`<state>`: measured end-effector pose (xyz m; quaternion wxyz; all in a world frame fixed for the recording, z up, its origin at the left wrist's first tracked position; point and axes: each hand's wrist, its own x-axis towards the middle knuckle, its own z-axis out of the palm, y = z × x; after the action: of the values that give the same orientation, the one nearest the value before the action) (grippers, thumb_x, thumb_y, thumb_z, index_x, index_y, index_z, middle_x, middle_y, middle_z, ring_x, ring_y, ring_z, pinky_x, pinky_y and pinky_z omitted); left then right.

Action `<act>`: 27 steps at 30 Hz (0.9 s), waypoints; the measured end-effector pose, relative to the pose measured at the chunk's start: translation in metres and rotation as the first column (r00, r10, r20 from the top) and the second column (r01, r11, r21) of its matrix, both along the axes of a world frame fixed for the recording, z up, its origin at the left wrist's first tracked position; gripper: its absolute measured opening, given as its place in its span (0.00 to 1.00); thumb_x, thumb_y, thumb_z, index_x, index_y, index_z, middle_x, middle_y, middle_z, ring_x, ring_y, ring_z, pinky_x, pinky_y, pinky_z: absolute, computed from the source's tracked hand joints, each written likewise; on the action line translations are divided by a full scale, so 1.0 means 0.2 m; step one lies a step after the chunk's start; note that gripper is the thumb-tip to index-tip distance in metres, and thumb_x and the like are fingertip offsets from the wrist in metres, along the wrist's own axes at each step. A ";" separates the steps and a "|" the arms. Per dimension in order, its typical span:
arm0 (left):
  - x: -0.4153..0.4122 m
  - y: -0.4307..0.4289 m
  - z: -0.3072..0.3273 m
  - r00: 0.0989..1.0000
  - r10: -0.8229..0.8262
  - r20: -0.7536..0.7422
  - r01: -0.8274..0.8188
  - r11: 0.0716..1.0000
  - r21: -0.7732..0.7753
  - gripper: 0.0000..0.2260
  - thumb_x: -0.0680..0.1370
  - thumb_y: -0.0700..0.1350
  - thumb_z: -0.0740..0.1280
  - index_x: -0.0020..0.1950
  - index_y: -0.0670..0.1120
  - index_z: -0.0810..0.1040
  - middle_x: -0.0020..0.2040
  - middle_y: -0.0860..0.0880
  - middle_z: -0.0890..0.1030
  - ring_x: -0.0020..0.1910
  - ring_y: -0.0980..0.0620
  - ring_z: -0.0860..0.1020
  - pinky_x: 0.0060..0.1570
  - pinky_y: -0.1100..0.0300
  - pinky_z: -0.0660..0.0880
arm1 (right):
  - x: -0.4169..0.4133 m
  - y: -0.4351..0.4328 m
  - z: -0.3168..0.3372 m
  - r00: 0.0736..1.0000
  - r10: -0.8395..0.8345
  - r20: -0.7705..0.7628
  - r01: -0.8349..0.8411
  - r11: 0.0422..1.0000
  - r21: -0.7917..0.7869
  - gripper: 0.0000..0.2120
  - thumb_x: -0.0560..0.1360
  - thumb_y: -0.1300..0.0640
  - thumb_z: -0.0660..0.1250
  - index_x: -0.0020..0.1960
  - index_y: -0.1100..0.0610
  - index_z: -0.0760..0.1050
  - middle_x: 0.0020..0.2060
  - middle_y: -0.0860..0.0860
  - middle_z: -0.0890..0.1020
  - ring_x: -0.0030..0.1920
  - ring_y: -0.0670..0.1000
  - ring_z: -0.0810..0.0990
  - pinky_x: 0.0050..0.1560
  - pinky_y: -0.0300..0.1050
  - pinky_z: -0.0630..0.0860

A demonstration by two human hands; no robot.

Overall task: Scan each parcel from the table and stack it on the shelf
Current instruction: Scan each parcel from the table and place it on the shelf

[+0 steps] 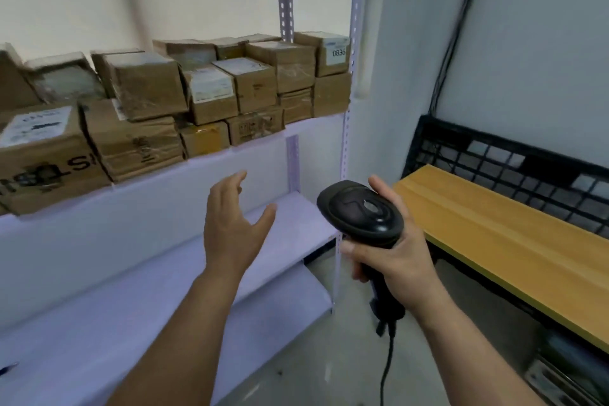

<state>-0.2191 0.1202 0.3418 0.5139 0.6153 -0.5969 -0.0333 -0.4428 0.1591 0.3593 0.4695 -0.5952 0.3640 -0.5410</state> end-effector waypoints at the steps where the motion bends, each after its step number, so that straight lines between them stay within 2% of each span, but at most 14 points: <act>1: -0.08 0.02 -0.04 0.999 -0.018 -0.031 0.019 0.999 0.032 0.29 0.73 0.45 0.74 0.71 0.45 0.68 0.64 0.45 0.70 0.61 0.46 0.71 0.59 0.51 0.72 | -0.06 0.03 -0.02 1.000 -0.014 0.002 0.014 1.000 0.010 0.43 0.67 0.74 0.74 0.68 0.37 0.65 0.45 0.60 0.82 0.27 0.54 0.78 0.27 0.44 0.75; 5: -0.41 0.10 -0.19 0.994 -0.066 -0.085 0.078 0.986 0.148 0.30 0.73 0.46 0.74 0.72 0.44 0.67 0.66 0.46 0.70 0.64 0.46 0.70 0.63 0.50 0.69 | -0.32 0.16 -0.11 0.996 -0.086 -0.022 0.086 0.996 0.027 0.43 0.64 0.67 0.77 0.69 0.36 0.66 0.52 0.56 0.81 0.31 0.55 0.81 0.28 0.47 0.78; 9: -0.73 0.18 -0.28 0.982 -0.176 -0.060 0.185 0.965 0.186 0.29 0.73 0.45 0.74 0.71 0.44 0.68 0.64 0.48 0.70 0.64 0.47 0.71 0.60 0.55 0.69 | -0.59 0.32 -0.16 0.988 -0.152 -0.039 0.154 0.987 0.037 0.42 0.63 0.64 0.76 0.67 0.33 0.66 0.53 0.59 0.80 0.29 0.52 0.80 0.27 0.46 0.76; 11: -0.89 0.21 -0.31 0.972 -0.230 -0.050 0.236 0.953 0.189 0.28 0.73 0.45 0.74 0.70 0.43 0.69 0.62 0.50 0.70 0.63 0.46 0.71 0.60 0.51 0.70 | -0.73 0.39 -0.18 0.980 -0.193 -0.047 0.195 0.980 0.042 0.42 0.63 0.65 0.77 0.67 0.32 0.66 0.51 0.56 0.81 0.28 0.55 0.79 0.27 0.48 0.76; 13: -1.06 0.24 -0.32 0.959 -0.283 -0.031 0.284 0.940 0.187 0.28 0.72 0.45 0.75 0.69 0.42 0.69 0.62 0.47 0.70 0.62 0.45 0.72 0.60 0.48 0.71 | -0.87 0.45 -0.19 0.967 -0.248 -0.058 0.251 0.967 0.038 0.43 0.65 0.68 0.77 0.69 0.35 0.66 0.51 0.53 0.82 0.29 0.55 0.79 0.27 0.48 0.77; 18: -1.46 0.31 -0.34 0.909 -0.415 -0.030 0.413 0.894 0.171 0.28 0.72 0.45 0.75 0.69 0.42 0.69 0.58 0.48 0.70 0.60 0.46 0.71 0.58 0.57 0.69 | -1.19 0.63 -0.19 0.925 -0.370 -0.089 0.375 0.926 0.036 0.43 0.65 0.68 0.77 0.70 0.38 0.64 0.53 0.58 0.80 0.30 0.51 0.79 0.27 0.45 0.77; 21: -1.66 0.35 -0.34 0.875 -0.481 -0.056 0.483 0.856 0.187 0.29 0.73 0.47 0.74 0.71 0.45 0.68 0.62 0.49 0.70 0.61 0.50 0.70 0.58 0.62 0.65 | -1.34 0.72 -0.20 0.896 -0.437 -0.081 0.441 0.897 0.039 0.42 0.63 0.63 0.78 0.68 0.33 0.66 0.54 0.58 0.79 0.31 0.50 0.80 0.28 0.45 0.77; 24: -1.83 0.37 -0.35 0.841 -0.538 -0.050 0.538 0.822 0.188 0.29 0.73 0.48 0.73 0.72 0.46 0.67 0.61 0.53 0.67 0.62 0.52 0.70 0.59 0.61 0.66 | -1.47 0.79 -0.21 0.862 -0.501 -0.075 0.504 0.863 0.039 0.42 0.61 0.58 0.78 0.65 0.27 0.67 0.54 0.59 0.79 0.32 0.50 0.81 0.28 0.45 0.77; 27: -1.97 0.37 -0.36 0.802 -0.596 -0.054 0.593 0.780 0.197 0.30 0.73 0.49 0.73 0.72 0.47 0.66 0.63 0.51 0.68 0.63 0.50 0.70 0.63 0.53 0.70 | -1.59 0.86 -0.22 0.827 -0.559 -0.056 0.561 0.826 0.045 0.41 0.60 0.54 0.78 0.66 0.29 0.67 0.53 0.62 0.79 0.30 0.52 0.81 0.28 0.46 0.77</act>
<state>-0.6138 0.1936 0.2690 0.4077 0.4456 -0.7564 -0.2511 -0.7610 0.3304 0.3162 0.3002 -0.4590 0.5479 -0.6316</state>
